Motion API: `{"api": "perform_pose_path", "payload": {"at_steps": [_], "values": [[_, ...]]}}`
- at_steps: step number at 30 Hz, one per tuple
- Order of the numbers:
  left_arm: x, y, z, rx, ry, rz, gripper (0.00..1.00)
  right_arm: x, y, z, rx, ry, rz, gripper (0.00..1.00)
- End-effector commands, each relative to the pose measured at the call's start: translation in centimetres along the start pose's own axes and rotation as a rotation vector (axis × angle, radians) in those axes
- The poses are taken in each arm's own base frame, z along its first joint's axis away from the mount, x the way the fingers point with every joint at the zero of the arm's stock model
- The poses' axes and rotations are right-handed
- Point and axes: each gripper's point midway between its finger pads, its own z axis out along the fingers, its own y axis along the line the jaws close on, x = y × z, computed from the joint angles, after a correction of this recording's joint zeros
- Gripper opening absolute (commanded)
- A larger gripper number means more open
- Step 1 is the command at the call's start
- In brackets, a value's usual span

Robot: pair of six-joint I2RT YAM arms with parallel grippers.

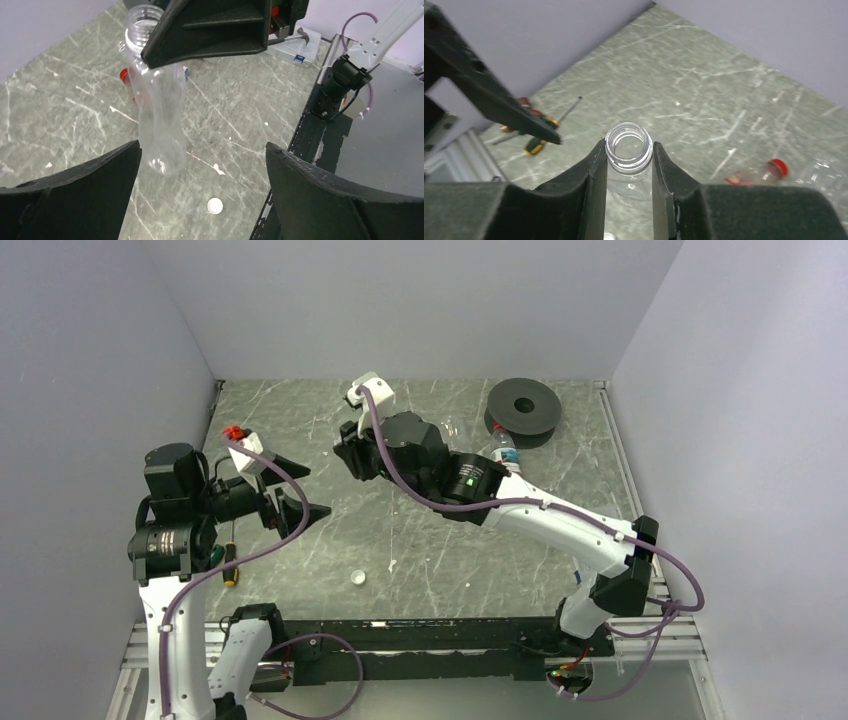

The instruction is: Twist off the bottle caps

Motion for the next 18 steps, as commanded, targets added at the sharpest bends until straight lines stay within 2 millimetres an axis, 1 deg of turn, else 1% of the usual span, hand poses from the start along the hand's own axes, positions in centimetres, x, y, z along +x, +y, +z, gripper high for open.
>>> {"api": "perform_pose_path", "payload": {"at_steps": [1, 5, 12, 14, 15, 18], "values": [[-0.2, 1.2, -0.3, -0.096, 0.016, -0.058, 0.99, -3.2, -3.7, -0.2, 0.101, -0.145, -0.065, 0.03], [0.2, 1.7, -0.6, -0.135, 0.044, -0.051, 0.99, -1.2, -7.2, 2.4, 0.184, -0.159, -0.1, 0.01], [0.7, 1.6, -1.0, -0.159, 0.066, -0.036, 0.99, 0.9, -12.7, 7.6, 0.307, -0.206, -0.086, 0.0], [0.9, 1.7, -1.0, -0.16, 0.073, -0.045, 0.99, 1.5, -13.9, 9.3, 0.318, -0.197, -0.082, 0.0], [1.1, 1.7, -0.9, -0.157, 0.077, -0.048, 0.99, 2.2, -14.6, 10.5, 0.326, -0.188, -0.075, 0.0], [1.4, 2.0, -0.8, -0.154, 0.084, -0.057, 0.99, 3.5, -15.8, 13.1, 0.334, -0.17, -0.071, 0.0]]}}
